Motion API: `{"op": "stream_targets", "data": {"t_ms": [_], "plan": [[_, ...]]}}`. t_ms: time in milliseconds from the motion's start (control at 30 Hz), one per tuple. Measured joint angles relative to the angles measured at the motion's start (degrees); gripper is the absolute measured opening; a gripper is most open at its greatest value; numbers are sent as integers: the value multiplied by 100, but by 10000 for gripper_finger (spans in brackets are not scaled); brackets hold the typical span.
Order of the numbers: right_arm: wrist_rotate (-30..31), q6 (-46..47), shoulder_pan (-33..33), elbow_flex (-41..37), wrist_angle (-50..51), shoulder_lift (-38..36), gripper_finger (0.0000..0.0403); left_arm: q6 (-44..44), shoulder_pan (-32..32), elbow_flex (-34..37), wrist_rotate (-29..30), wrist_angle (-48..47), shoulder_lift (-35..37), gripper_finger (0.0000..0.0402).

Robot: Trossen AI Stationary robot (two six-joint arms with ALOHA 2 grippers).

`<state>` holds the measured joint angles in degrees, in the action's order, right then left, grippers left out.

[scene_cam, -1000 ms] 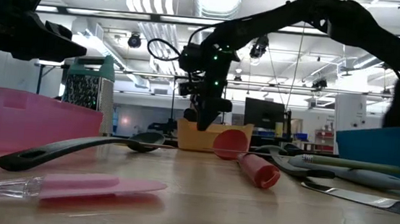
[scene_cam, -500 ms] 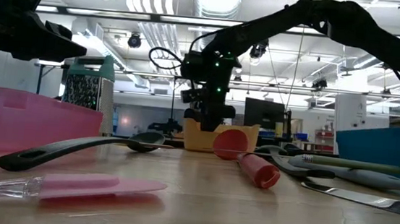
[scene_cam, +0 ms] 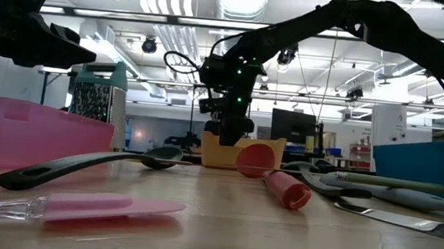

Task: Pick & Place Kitchen Items
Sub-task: Put the orange spatula into the yellow bin, then put the green knife into the blue bin

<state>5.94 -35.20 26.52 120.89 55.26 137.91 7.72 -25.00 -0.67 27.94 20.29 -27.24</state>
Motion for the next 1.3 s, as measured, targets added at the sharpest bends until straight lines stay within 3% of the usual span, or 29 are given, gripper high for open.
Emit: {"op": "stream_targets", "data": {"t_ms": [333,633,967,1167,1300], "plan": [[18,297,-31,234,247,-112,206,-1,-2,1,0,0,-1,23],[12,455,-176,688,1051,-216,225,1,-1,0,-2,-2,0,23],[8,1406,-509,1420,2618,-476,187,-1,0,1,0,-2,-2,23],[-6,2288,-827,1322,3441,-957,151,-2,-2,1,0,-2,-2,23],[-28,2585,-1075,1211,3479,-1278,128,-1,0,1,0,-2,-2,23]]}}
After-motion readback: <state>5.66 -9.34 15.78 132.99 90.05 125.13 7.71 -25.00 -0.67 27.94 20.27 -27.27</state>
